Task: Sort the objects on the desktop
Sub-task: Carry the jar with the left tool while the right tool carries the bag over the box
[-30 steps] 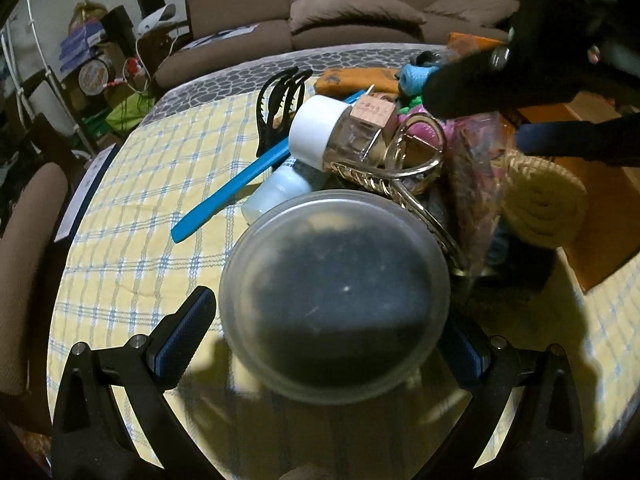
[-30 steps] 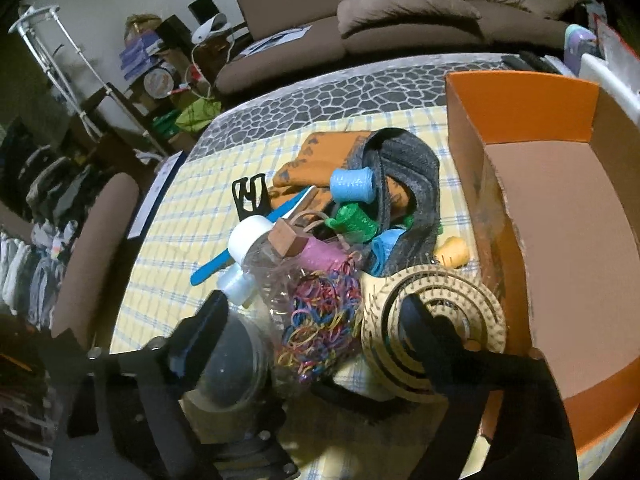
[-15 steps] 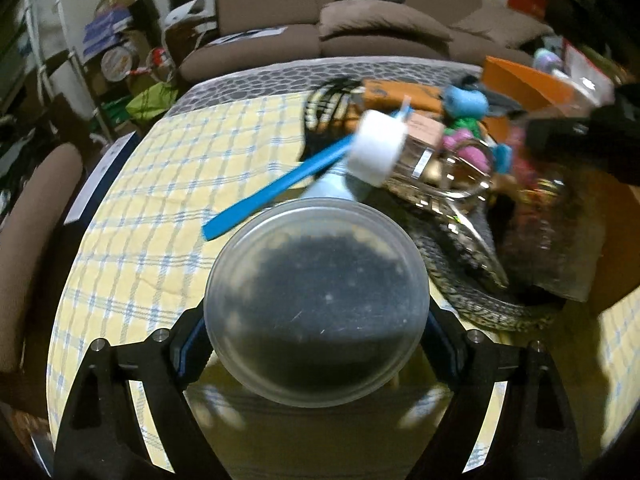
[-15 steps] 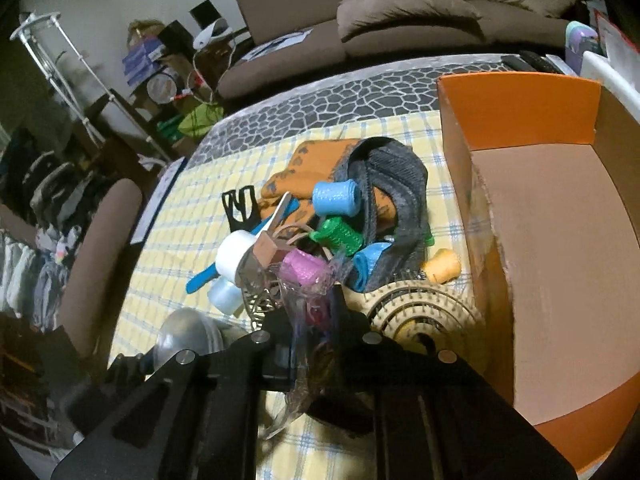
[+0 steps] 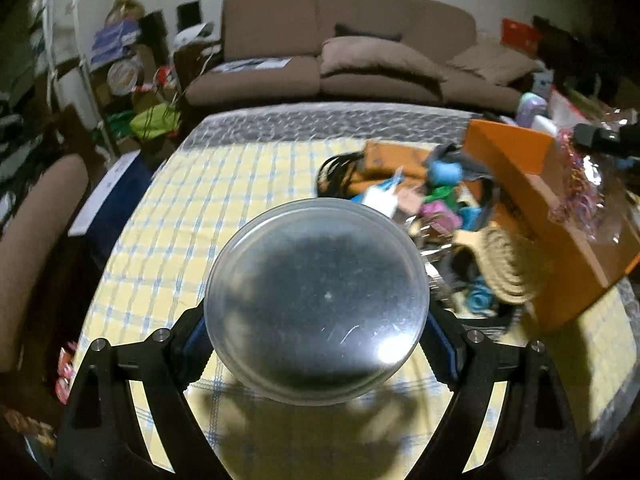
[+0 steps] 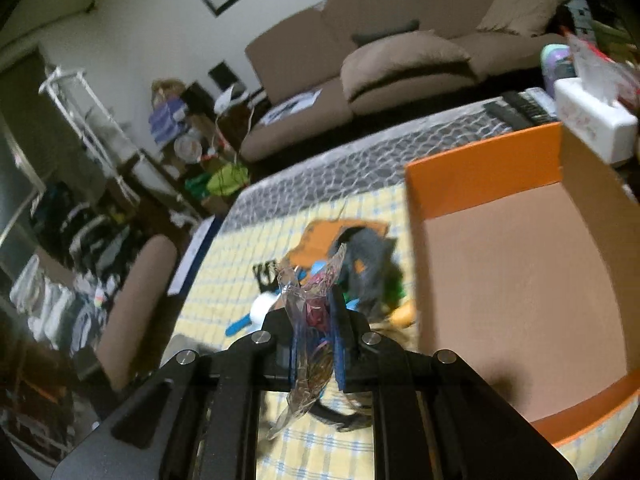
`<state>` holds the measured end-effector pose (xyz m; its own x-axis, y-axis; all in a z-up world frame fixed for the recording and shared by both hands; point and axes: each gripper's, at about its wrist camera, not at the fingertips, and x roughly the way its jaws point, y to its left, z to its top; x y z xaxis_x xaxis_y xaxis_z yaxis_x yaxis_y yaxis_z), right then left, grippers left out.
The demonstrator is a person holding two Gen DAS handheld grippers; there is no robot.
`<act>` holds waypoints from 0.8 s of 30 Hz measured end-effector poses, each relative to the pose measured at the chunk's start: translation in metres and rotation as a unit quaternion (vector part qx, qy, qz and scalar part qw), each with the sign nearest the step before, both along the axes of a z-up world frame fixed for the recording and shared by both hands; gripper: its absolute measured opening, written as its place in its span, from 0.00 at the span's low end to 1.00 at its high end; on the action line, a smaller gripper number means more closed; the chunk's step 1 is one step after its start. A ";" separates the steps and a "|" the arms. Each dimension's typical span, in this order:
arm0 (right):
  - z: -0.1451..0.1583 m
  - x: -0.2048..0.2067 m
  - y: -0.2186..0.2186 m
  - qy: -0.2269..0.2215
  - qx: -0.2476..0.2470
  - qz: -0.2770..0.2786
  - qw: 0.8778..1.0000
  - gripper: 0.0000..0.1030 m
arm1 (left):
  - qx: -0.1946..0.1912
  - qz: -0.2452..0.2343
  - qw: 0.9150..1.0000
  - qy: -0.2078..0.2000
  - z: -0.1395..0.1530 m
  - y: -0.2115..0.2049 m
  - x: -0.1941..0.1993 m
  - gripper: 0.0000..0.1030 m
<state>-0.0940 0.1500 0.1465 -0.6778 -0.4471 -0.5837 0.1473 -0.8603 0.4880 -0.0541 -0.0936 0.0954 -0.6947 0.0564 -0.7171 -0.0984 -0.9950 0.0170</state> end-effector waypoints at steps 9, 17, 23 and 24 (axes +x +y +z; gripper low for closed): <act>0.004 0.018 0.082 -0.001 -0.013 -0.077 0.997 0.12 | 0.014 -0.097 0.995 0.026 0.057 0.082 0.007 0.84; -0.013 0.026 0.124 -0.027 0.019 -0.118 0.992 0.12 | 0.010 -0.183 0.983 0.014 0.060 0.186 -0.006 0.84; -0.020 0.032 0.155 -0.037 0.021 -0.145 0.989 0.12 | -0.017 -0.216 0.976 0.002 0.038 0.246 -0.015 0.84; -0.022 0.032 0.160 -0.039 0.023 -0.148 0.988 0.12 | -0.022 -0.220 0.975 -0.001 0.032 0.251 -0.017 0.84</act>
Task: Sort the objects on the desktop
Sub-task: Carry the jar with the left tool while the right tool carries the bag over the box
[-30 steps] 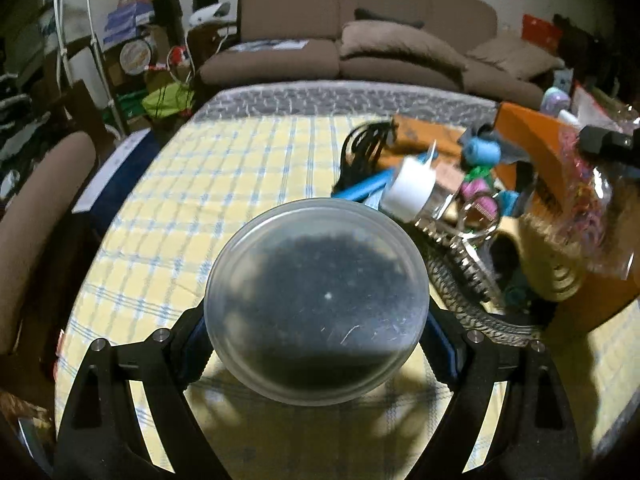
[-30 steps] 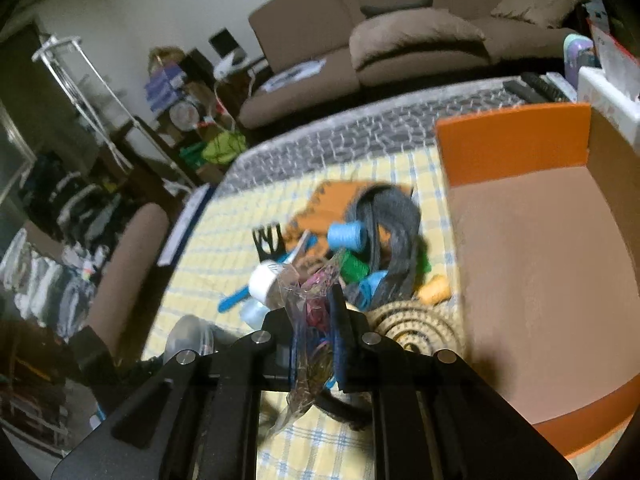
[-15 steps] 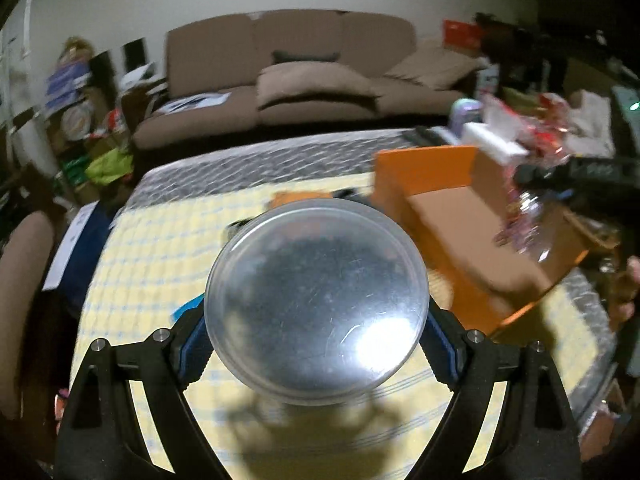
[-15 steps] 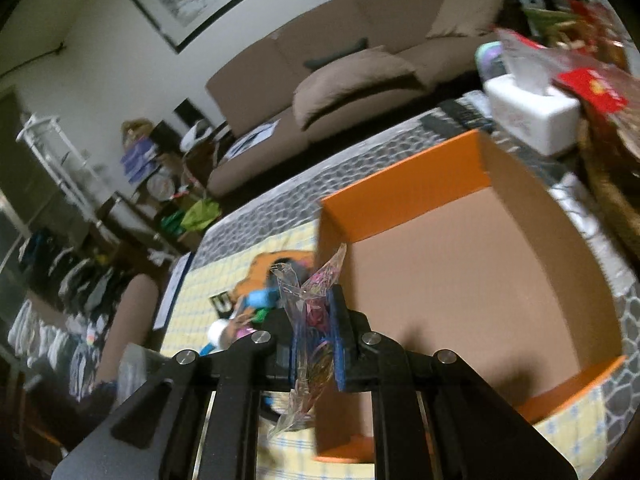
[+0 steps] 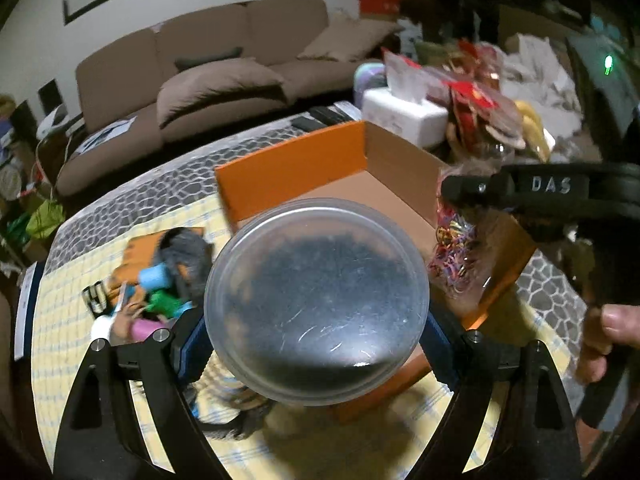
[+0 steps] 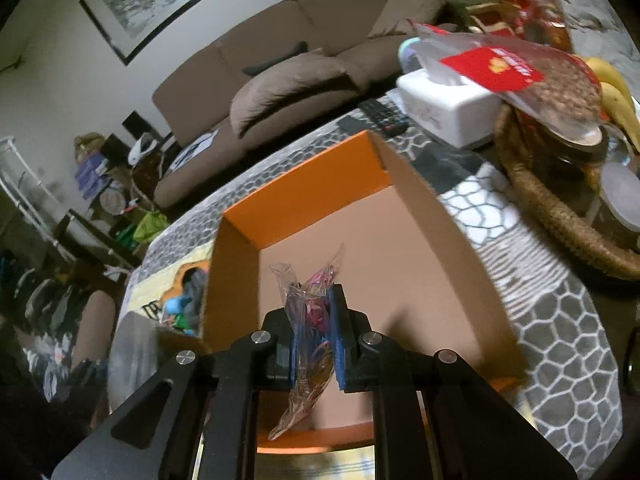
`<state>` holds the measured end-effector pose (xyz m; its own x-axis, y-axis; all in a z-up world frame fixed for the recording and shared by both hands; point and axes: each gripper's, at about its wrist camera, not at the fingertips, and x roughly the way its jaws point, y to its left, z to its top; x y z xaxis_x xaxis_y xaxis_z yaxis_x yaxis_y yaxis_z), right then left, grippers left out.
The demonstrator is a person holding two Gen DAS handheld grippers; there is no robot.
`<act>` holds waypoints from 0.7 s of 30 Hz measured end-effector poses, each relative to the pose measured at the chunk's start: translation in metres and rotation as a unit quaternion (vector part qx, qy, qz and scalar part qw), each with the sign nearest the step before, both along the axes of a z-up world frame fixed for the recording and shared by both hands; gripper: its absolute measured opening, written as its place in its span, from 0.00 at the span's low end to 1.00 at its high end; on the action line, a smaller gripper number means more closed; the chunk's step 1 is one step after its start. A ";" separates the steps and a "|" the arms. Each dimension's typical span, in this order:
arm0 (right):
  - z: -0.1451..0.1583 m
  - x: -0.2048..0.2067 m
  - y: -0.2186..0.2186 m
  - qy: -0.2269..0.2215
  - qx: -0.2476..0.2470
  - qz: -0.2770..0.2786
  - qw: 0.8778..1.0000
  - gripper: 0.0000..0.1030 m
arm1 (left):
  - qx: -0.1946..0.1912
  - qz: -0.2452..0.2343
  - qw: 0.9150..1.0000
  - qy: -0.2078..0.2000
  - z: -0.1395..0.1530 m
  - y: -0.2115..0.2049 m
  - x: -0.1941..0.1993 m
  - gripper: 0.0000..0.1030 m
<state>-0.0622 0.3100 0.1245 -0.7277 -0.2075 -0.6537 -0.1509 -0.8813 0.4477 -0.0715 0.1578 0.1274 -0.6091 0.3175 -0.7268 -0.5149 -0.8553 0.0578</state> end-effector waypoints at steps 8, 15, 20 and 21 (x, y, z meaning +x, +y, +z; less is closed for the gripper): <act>-0.015 -0.006 0.010 -0.024 0.004 -0.002 1.000 0.13 | -0.059 -0.027 0.998 -0.002 -0.034 0.025 0.006 0.84; -0.013 -0.008 0.010 -0.011 -0.022 0.000 1.000 0.13 | -0.040 -0.009 0.999 -0.023 -0.030 0.015 -0.010 0.84; 0.003 -0.017 0.009 0.005 -0.042 0.014 0.999 0.13 | -0.031 0.007 0.999 -0.042 -0.017 0.012 -0.047 0.84; 0.005 -0.021 0.010 0.007 -0.047 0.017 0.999 0.13 | -0.028 0.014 0.998 -0.046 -0.015 0.012 -0.058 0.84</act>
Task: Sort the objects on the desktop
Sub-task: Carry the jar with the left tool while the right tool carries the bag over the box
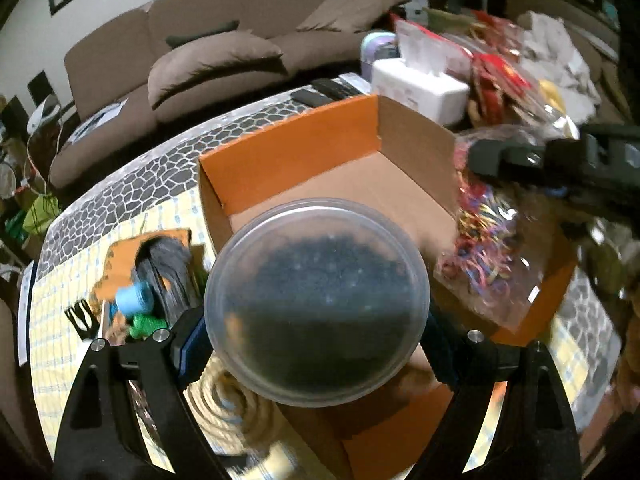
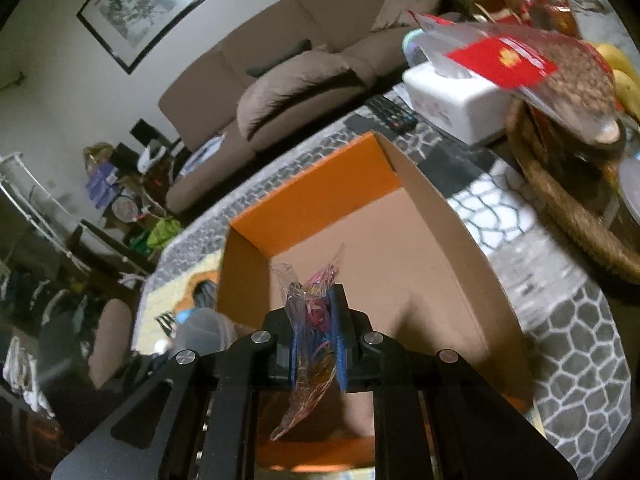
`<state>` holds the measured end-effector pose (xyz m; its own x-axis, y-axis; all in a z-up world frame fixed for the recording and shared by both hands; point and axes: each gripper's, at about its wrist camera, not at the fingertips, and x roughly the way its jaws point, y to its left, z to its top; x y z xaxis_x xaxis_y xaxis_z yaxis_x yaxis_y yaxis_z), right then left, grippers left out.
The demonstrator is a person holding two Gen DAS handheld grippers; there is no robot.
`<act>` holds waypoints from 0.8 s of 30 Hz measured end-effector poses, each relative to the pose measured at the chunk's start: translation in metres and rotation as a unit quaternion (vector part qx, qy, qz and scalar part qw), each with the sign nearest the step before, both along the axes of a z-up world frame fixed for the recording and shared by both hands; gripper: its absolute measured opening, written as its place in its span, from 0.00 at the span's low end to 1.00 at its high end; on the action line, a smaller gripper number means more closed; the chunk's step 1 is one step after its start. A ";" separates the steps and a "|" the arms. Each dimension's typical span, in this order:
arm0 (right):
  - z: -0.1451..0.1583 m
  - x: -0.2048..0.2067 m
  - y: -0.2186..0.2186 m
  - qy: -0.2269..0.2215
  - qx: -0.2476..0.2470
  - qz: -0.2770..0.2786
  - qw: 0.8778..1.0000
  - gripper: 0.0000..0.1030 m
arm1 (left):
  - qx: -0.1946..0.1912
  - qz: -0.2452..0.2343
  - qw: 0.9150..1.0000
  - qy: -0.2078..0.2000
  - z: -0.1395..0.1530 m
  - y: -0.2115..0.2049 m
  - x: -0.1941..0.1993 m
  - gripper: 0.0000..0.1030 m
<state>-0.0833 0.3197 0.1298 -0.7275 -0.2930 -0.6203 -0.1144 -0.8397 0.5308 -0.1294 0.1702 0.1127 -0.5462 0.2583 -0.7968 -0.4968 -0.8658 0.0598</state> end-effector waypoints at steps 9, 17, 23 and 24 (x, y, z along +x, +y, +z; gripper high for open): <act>0.016 -0.092 -0.002 -0.039 0.074 0.047 0.995 0.13 | -0.020 0.046 0.998 -0.031 -0.007 0.010 -0.084 0.84; -0.022 -0.153 -0.005 -0.091 0.094 0.070 0.989 0.13 | -0.081 0.060 0.993 -0.057 -0.035 0.030 -0.120 0.84; -0.043 -0.167 0.001 -0.108 0.094 0.062 0.988 0.13 | -0.126 0.063 0.988 -0.060 -0.051 0.043 -0.127 0.84; -0.044 -0.166 0.001 -0.109 0.096 0.063 0.987 0.13 | -0.134 0.059 0.987 -0.061 -0.053 0.045 -0.127 0.84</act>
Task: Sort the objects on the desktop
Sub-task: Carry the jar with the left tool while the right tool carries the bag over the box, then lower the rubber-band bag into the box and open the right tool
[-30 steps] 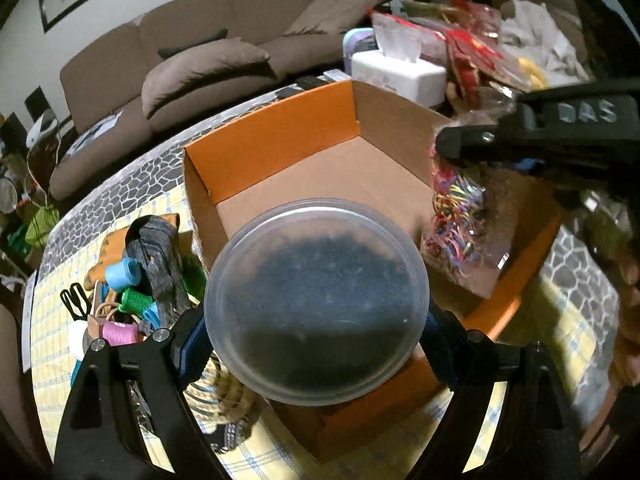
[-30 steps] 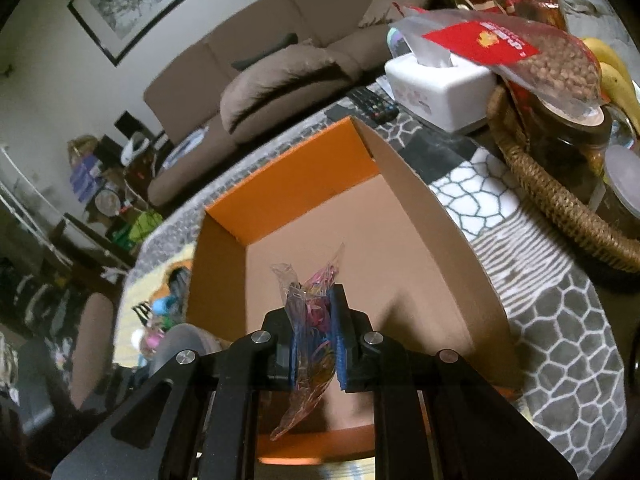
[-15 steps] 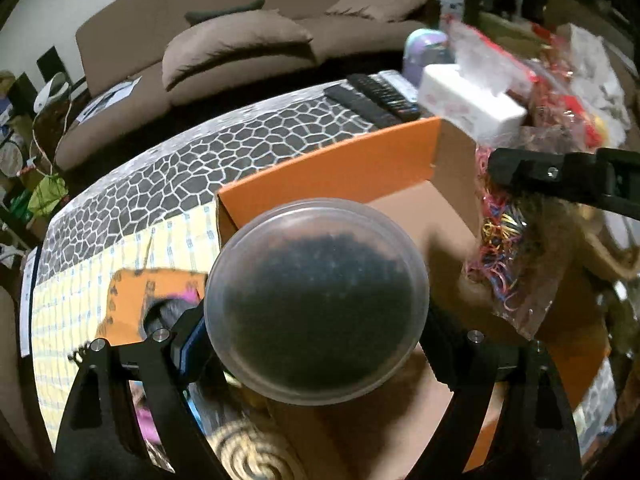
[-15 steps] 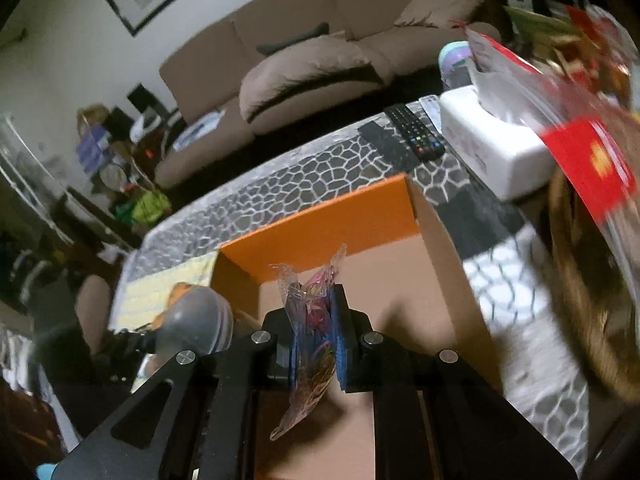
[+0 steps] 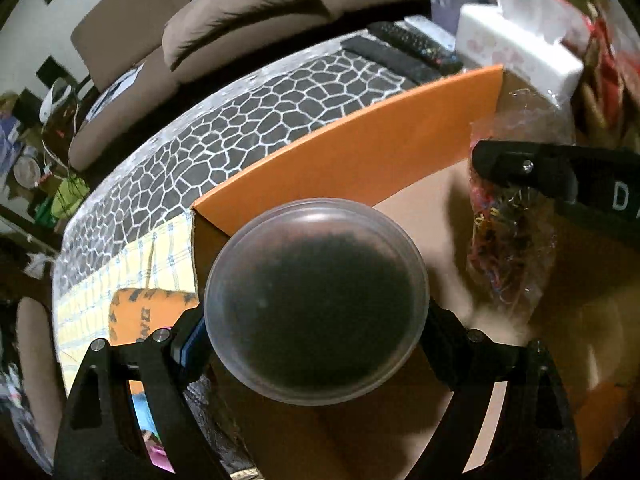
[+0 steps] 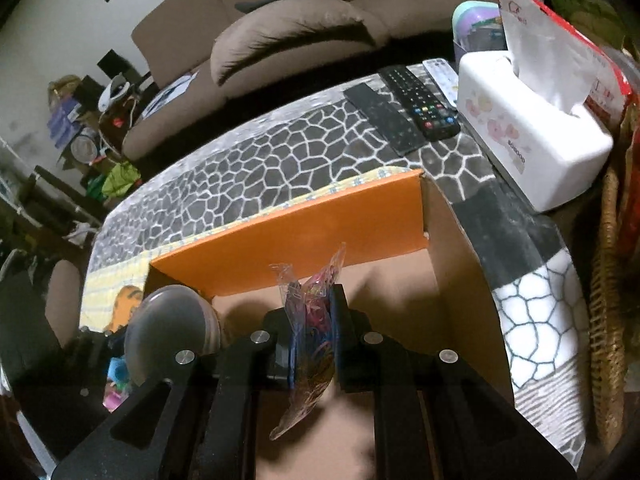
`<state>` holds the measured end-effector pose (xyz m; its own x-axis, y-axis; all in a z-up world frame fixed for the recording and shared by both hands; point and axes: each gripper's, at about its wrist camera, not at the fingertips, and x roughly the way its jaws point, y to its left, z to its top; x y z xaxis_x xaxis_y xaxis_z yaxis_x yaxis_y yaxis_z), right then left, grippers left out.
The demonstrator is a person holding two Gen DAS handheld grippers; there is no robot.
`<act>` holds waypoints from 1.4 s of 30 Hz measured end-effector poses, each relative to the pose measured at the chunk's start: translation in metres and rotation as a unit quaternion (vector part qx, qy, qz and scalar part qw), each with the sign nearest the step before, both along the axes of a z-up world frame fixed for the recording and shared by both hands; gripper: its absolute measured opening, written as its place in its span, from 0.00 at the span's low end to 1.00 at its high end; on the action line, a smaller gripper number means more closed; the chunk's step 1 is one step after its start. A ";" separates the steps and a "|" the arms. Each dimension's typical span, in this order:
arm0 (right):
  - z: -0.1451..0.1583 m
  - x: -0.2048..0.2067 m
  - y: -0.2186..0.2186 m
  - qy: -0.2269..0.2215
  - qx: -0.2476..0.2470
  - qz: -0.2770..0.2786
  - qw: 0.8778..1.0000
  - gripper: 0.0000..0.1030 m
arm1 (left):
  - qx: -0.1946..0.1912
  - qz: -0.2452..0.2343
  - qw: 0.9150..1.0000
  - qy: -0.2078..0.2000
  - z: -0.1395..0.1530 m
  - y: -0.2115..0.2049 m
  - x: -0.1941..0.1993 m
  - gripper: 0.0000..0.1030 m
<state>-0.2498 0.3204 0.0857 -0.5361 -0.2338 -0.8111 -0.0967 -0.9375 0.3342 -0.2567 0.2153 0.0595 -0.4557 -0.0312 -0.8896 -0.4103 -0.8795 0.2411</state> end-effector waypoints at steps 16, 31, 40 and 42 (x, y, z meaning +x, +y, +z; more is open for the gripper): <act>-0.013 0.002 -0.003 -0.014 0.002 0.002 1.000 0.13 | 0.003 -0.020 0.999 -0.030 0.000 0.002 0.003 0.85; -0.019 -0.009 -0.003 -0.015 -0.061 -0.010 0.998 0.15 | 0.099 0.014 0.995 -0.001 0.049 -0.040 0.006 0.91; -0.037 -0.017 -0.008 -0.048 -0.040 -0.008 0.998 0.58 | 0.135 0.018 0.991 -0.013 0.061 -0.080 0.024 0.92; -0.024 -0.013 -0.016 -0.038 0.017 0.009 0.999 0.58 | 0.140 0.018 0.990 -0.013 0.062 -0.085 0.028 0.92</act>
<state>-0.2631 0.3049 0.0619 -0.4690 -0.2140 -0.8569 -0.1043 -0.9500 0.2943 -0.2288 0.1303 0.1211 -0.4348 0.2031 -0.8773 -0.3810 -0.9242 -0.0252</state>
